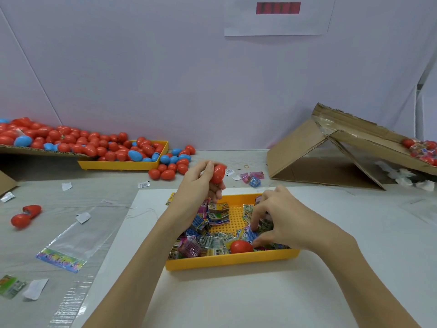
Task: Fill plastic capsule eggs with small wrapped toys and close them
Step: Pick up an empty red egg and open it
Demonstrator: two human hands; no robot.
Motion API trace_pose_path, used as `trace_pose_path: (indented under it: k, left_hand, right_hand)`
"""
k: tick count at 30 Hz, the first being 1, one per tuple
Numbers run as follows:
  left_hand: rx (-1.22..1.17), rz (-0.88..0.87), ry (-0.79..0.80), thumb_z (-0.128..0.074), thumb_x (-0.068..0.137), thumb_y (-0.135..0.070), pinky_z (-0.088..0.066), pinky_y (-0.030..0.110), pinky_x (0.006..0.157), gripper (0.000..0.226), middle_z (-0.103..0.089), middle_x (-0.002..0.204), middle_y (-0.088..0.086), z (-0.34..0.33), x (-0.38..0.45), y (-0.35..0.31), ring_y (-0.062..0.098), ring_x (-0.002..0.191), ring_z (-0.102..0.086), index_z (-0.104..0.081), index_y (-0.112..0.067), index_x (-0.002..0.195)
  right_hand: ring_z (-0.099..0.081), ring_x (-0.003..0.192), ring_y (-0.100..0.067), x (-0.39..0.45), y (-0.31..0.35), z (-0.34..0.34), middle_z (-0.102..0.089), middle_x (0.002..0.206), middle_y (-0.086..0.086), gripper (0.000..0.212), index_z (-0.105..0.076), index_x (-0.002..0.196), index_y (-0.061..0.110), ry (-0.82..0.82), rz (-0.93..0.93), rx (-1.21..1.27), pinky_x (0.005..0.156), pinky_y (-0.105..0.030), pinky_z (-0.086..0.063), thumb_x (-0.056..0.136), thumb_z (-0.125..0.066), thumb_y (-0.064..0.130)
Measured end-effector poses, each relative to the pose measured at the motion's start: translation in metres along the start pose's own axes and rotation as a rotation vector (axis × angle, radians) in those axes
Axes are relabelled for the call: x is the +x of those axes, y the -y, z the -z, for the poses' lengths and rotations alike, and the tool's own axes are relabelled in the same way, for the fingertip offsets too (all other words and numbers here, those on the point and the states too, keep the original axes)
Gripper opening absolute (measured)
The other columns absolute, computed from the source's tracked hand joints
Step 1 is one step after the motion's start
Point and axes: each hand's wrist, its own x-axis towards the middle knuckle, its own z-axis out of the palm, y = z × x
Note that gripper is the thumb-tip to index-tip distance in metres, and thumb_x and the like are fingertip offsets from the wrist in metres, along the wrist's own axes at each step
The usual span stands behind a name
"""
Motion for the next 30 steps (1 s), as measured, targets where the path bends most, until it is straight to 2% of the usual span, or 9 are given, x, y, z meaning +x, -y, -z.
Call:
trace_pose_path:
  k: [7,13,15,17,19,21,23,26,30]
  left_hand:
    - [0.038,0.051,0.035,-0.038,0.113,-0.027,-0.053,0.025,0.056,0.032,-0.071,0.074,0.006,-0.001,-0.001,-0.002,0.017,0.061,-0.062,-0.065,-0.011,0.120]
    - [-0.114,0.161,0.064,-0.029,0.106,0.000,-0.039,0.026,0.045,0.036,-0.067,0.076,0.016,-0.008,-0.003,-0.006,0.023,0.052,-0.055,-0.063,0.000,0.095]
    - [-0.106,0.162,0.081,-0.030,0.100,0.001,-0.028,0.022,0.045,0.034,-0.059,0.070,0.012,-0.012,-0.006,-0.007,0.020,0.047,-0.043,-0.060,-0.005,0.084]
    - [-0.039,0.139,0.055,-0.035,0.104,-0.014,-0.024,0.019,0.043,0.033,-0.050,0.060,0.005,-0.018,-0.007,-0.007,0.017,0.045,-0.033,-0.060,-0.009,0.084]
    - [0.061,0.106,0.035,-0.041,0.108,-0.043,-0.029,0.019,0.041,0.044,-0.048,0.057,-0.001,-0.022,-0.007,-0.008,0.011,0.043,-0.035,-0.064,-0.010,0.092]
    - [0.232,0.021,0.057,-0.056,0.095,-0.063,-0.036,0.018,0.049,0.047,-0.050,0.062,-0.005,-0.023,-0.009,-0.007,0.004,0.046,-0.040,-0.068,-0.017,0.097]
    - [0.334,-0.069,0.098,-0.073,0.088,-0.053,-0.039,0.017,0.052,0.031,-0.047,0.060,-0.009,-0.022,-0.010,-0.004,0.005,0.051,-0.040,-0.069,-0.022,0.092]
    - [0.342,-0.097,0.098,-0.079,0.090,-0.034,-0.039,0.012,0.052,0.021,-0.042,0.055,-0.015,-0.019,-0.010,0.001,0.003,0.051,-0.039,-0.069,-0.016,0.092]
    - [0.332,-0.098,0.071,-0.077,0.093,-0.030,-0.036,0.009,0.051,0.016,-0.048,0.055,-0.012,-0.019,-0.008,0.001,0.001,0.051,-0.041,-0.076,-0.015,0.087]
  right_hand:
    - [-0.041,0.105,-0.008,0.010,-0.001,-0.009,-0.058,0.106,0.013,0.019,-0.080,0.102,0.035,-0.118,0.058,0.102,0.081,-0.027,-0.042,0.090,-0.074,0.048]
    - [-0.063,0.084,-0.001,0.014,-0.004,-0.011,-0.067,0.086,0.017,0.010,-0.080,0.097,0.029,-0.409,0.029,0.578,0.070,-0.014,-0.047,0.098,-0.070,0.029]
    - [-0.066,0.075,0.001,0.014,-0.004,-0.010,-0.072,0.076,0.018,0.012,-0.079,0.098,0.028,-0.420,-0.031,0.806,0.072,-0.018,-0.055,0.100,-0.067,0.028]
    - [-0.064,0.068,-0.003,0.013,-0.002,-0.011,-0.071,0.070,0.009,0.014,-0.079,0.097,0.027,-0.396,-0.093,1.002,0.076,-0.034,-0.060,0.101,-0.066,0.031]
    - [-0.062,0.071,-0.015,0.012,-0.002,-0.010,-0.073,0.080,-0.010,0.017,-0.080,0.098,0.024,-0.397,-0.144,1.119,0.080,-0.045,-0.062,0.100,-0.066,0.033]
    - [-0.064,0.078,-0.023,0.012,-0.003,-0.008,-0.074,0.094,-0.018,0.019,-0.081,0.103,0.020,-0.414,-0.173,1.226,0.078,-0.043,-0.062,0.099,-0.067,0.034]
    - [-0.064,0.077,-0.019,0.011,-0.004,-0.008,-0.074,0.089,-0.014,0.021,-0.080,0.107,0.017,-0.423,-0.182,1.288,0.074,-0.038,-0.057,0.098,-0.068,0.032]
    - [-0.068,0.075,-0.008,0.013,-0.006,-0.009,-0.076,0.088,-0.002,0.023,-0.079,0.109,0.019,-0.441,-0.185,1.229,0.077,-0.035,-0.059,0.098,-0.066,0.034]
    - [-0.075,0.096,-0.024,0.015,-0.004,-0.005,-0.078,0.109,-0.004,0.035,-0.077,0.116,0.023,-0.379,-0.168,1.378,0.084,-0.042,-0.059,0.101,-0.055,0.046]
